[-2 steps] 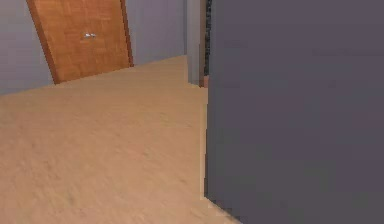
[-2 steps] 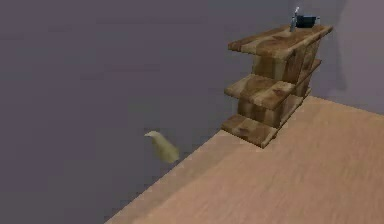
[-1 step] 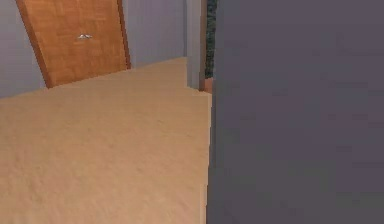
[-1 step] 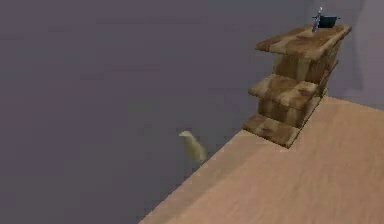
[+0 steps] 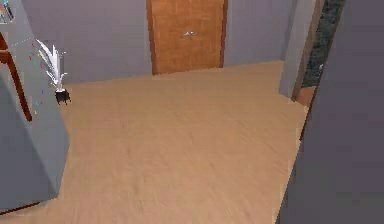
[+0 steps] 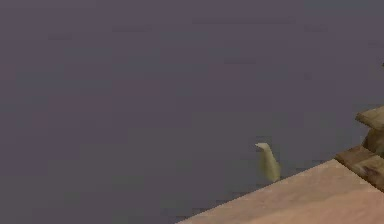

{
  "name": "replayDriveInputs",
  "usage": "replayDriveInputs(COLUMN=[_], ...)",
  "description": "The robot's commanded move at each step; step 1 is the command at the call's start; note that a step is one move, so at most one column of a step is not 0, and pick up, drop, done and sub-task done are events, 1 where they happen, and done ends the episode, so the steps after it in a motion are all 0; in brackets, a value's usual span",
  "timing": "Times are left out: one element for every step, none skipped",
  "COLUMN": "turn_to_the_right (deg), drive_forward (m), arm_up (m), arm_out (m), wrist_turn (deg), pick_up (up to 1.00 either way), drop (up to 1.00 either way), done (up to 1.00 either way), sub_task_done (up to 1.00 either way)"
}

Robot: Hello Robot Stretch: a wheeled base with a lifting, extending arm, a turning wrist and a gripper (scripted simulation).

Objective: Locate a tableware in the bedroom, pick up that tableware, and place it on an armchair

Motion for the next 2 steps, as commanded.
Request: replayDriveInputs(turn_to_the_right=[-3.0,24.0], drive_forward=[0.0,0.0], arm_up=[0.0,0.0], arm_out=[0.0,0.0], wrist_turn=[0.0,0.0], pick_up=[0.0,0.0], drop=[0.0,0.0], done=[0.0,0.0], sub_task_done=[0.0,0.0])
